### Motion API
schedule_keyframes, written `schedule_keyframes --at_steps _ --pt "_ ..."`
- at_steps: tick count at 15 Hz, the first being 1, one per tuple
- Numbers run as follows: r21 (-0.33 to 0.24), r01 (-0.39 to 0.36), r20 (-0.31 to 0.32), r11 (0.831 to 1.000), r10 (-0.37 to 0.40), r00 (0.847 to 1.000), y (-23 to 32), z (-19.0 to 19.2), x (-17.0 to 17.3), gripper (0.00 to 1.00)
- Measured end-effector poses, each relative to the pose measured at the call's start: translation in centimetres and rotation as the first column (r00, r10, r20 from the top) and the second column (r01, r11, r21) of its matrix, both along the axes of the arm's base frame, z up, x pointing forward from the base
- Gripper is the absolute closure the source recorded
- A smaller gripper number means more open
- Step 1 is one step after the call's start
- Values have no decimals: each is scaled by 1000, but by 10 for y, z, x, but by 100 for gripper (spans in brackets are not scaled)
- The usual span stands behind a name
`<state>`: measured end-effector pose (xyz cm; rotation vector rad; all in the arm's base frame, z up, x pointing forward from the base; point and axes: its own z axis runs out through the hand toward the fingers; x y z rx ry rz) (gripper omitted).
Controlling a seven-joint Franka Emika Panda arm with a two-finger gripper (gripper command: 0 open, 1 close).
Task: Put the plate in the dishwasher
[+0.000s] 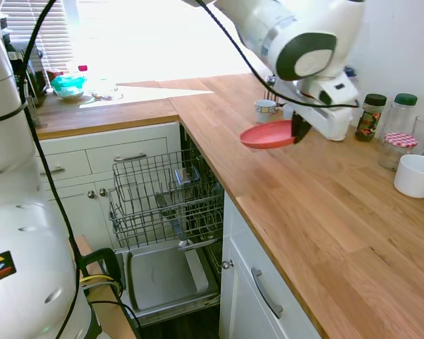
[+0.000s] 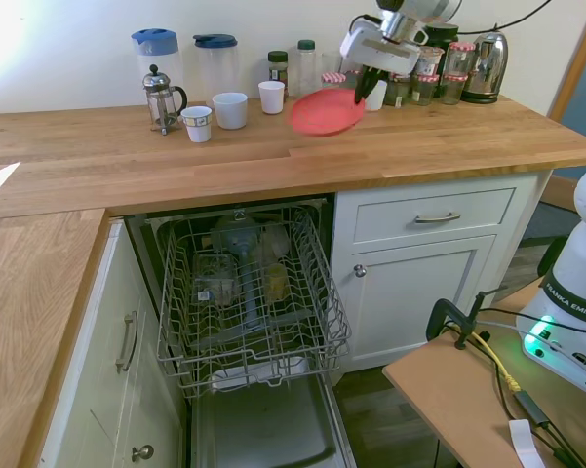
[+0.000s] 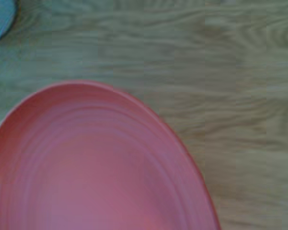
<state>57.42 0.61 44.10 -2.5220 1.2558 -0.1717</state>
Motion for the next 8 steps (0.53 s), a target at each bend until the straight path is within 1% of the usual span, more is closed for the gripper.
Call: schedule_keyframes --at_steps 2,4,5,6,8 --pt "-35 -76 4 997 76 997 67 -3 -9 100" --pt "-61 -156 5 986 157 988 136 -5 -24 100" --pt "-77 -193 9 978 194 981 166 -5 -33 100" --pt "-105 -228 12 968 231 973 196 -7 -44 100" --pt "-182 -282 27 942 292 956 246 -17 -70 100"
